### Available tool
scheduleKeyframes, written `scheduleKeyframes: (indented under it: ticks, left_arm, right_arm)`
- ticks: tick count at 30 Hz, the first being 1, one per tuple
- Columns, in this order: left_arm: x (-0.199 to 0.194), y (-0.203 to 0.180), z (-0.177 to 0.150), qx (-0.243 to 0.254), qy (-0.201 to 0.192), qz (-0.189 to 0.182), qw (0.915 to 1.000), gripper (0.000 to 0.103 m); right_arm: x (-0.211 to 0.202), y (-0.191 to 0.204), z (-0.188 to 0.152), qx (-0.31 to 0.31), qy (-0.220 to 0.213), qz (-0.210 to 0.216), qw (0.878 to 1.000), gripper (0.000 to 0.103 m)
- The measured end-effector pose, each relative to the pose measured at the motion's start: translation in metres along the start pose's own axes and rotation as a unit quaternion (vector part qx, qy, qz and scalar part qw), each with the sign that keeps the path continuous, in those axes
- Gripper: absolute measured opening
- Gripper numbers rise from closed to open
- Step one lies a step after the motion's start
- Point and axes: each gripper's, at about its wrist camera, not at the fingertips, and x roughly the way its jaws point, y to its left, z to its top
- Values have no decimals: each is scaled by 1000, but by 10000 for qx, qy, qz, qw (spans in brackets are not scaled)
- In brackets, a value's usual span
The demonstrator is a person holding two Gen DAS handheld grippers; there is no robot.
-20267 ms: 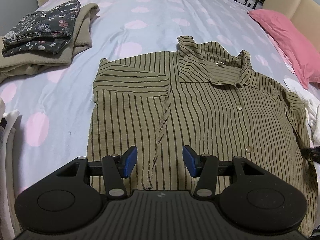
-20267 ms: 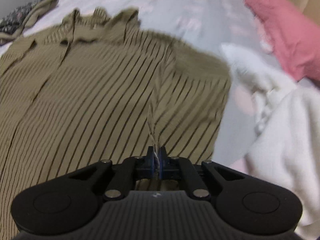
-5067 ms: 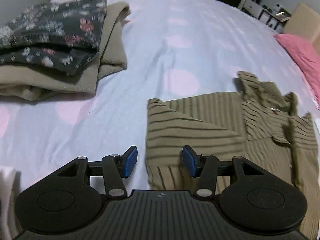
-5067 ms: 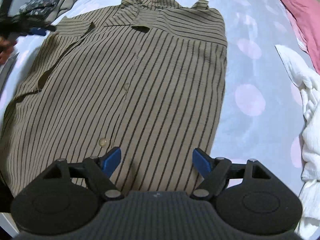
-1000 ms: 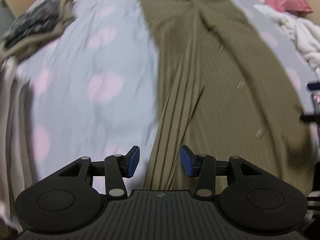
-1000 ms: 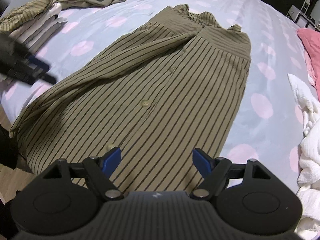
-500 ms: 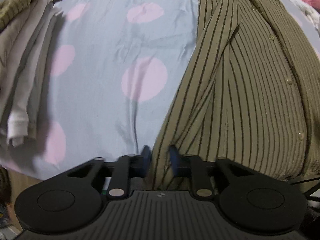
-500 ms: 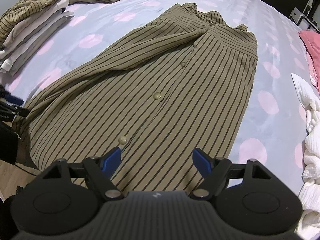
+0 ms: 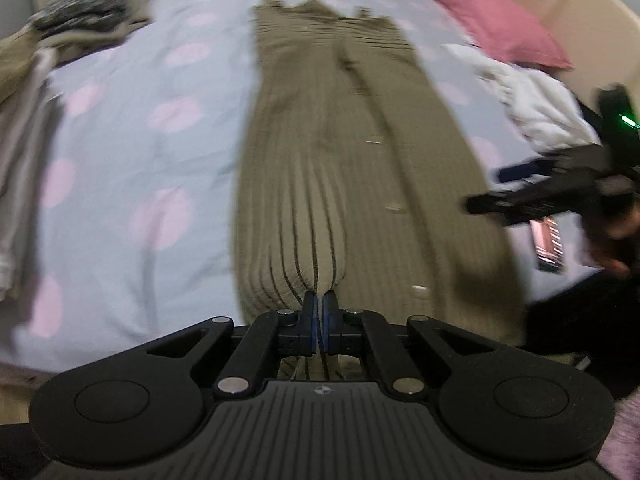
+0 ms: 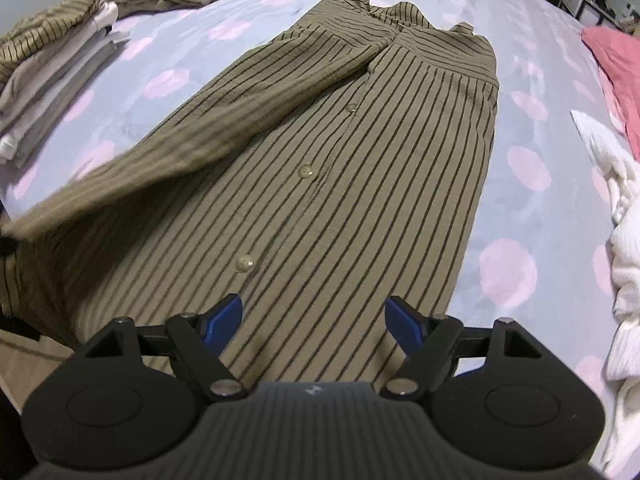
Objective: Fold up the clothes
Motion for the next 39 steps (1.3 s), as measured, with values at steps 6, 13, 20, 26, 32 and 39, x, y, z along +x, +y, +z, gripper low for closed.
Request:
scheduleKeyframes:
  ticks: [6,13,20,26,32,39]
  left_arm:
    - [25,-43,-4,453,211,-274,9984,1]
    - [82,-43,-28,336,1097,-310,9929,2]
    - [67,-29,-43,69,1001,-378,9942,25]
    - [55,4,-35,-372,573,42,9977,25]
    - [60,17,-31,-671,388,18,9970,25]
    - [63,17,-31,-655,344,-70,9972,25]
  right_arm:
    - [-5,2,-17,557,-10,212,9982,81]
    - [-6,8,-39,1338,-88,732,9883,77]
    - [6,38,-59,1535,36,1267,9800,59]
    - [26,70,-74,1263,421,1619,9778,46]
    - [47,87,-79,1119,696,1924,9724,41]
    - [63,103,-76,993,809,2158,9680,12]
